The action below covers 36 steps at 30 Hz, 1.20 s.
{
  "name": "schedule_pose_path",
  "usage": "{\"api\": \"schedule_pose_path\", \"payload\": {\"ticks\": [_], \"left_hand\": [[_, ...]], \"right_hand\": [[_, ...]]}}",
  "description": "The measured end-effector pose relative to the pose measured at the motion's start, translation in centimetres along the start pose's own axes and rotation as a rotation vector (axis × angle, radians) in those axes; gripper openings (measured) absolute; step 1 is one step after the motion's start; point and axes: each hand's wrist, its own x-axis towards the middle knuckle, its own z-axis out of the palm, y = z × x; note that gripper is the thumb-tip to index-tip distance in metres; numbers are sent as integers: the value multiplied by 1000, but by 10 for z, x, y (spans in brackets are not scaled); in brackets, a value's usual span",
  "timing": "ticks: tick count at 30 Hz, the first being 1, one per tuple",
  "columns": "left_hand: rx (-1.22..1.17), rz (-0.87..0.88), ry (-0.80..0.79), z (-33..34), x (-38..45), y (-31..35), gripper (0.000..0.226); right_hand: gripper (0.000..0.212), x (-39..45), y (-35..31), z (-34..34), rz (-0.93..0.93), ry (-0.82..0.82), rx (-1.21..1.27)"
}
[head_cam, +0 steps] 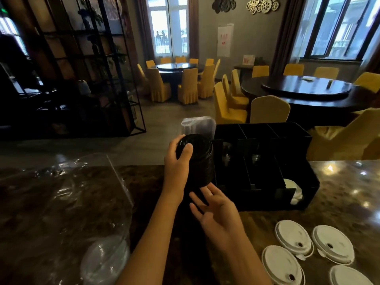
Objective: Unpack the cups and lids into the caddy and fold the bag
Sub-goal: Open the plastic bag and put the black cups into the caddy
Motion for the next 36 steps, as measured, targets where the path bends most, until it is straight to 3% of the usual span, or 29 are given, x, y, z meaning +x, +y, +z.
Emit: {"api": "schedule_pose_path", "payload": {"ticks": [4,10,16,20,24,29,33,36], "left_hand": [[21,-31,-9,-4,13,-22,43],[88,-25,-72,-6,26,-43,25],[256,-48,-73,-10,36,-61,41],[385,-88,-28,-2,34,-74,48],[406,-162,28,-2,27,-86,59],[398,-158,52,0,25,-86,59],[409,-179,67,0,27,-83,59],[425,-180,72,0,26,-84,59]], "right_hand": [[69,14,13,-1,36,-49,92],[73,29,31,0,39,-123,257],[92,42,44,-2,64,-84,438],[80,50,53,-9,112,-7,496],[38,51,55,-17,149,25,470],[61,61,47,-20,194,169,320],[54,59,35,-27,268,203,368],[60,55,33,-30,264,202,402]]}}
